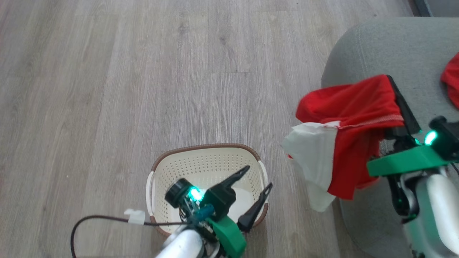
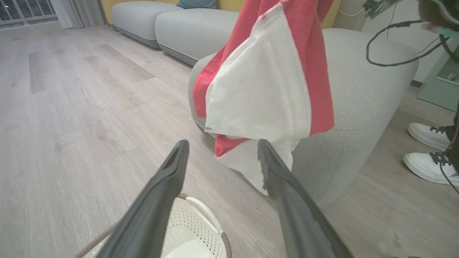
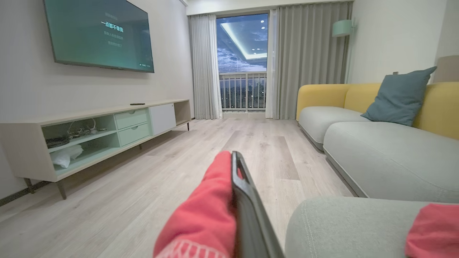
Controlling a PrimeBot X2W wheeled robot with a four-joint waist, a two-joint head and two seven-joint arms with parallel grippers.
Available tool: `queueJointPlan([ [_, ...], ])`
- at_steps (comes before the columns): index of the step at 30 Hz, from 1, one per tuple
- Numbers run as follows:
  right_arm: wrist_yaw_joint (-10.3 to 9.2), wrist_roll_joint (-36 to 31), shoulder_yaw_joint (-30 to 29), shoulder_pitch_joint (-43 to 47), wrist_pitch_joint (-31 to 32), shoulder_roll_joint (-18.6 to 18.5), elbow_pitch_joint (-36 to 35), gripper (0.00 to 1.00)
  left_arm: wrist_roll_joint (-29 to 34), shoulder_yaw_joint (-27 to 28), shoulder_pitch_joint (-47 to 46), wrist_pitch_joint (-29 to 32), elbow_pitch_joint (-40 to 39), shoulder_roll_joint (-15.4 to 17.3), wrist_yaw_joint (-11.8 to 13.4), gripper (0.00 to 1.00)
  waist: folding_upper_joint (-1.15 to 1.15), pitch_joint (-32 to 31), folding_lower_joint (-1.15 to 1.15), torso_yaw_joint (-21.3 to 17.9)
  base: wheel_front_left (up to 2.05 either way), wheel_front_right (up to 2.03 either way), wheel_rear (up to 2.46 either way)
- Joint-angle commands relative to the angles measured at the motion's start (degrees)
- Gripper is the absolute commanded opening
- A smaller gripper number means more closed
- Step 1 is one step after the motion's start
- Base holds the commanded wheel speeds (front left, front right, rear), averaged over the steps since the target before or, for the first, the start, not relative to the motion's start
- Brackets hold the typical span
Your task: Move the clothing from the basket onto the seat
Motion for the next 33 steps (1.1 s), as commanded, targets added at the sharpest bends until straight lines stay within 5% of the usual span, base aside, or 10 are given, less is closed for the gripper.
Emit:
queueJointPlan([
  [1, -0.01, -0.5, -0.1, 0.0, 0.0, -0.8, -2.0, 0.00, 0.0, 1.4, -0.5, -0.3, -1.7, 0.2, -0.3, 1.00, 0.00, 0.0, 0.00, 0.0, 0.00, 0.00, 0.00],
  [22, -0.01, -0.8, -4.8, 2.5, 0.0, 0.5, -0.2, 0.00, 0.6, 1.9, 1.6, -0.3, -2.6, 0.2, -0.3, 1.00, 0.00, 0.6, 0.00, -3.2, 0.00, 0.00, 0.00],
  [33, -0.01, 0.5, -5.8, 1.1, 0.0, 0.6, -2.0, 0.00, 1.4, 2.5, 0.2, -0.3, -4.2, 0.2, 1.0, 1.00, 0.00, 2.7, 0.00, -12.0, 0.00, 0.00, 0.00],
])
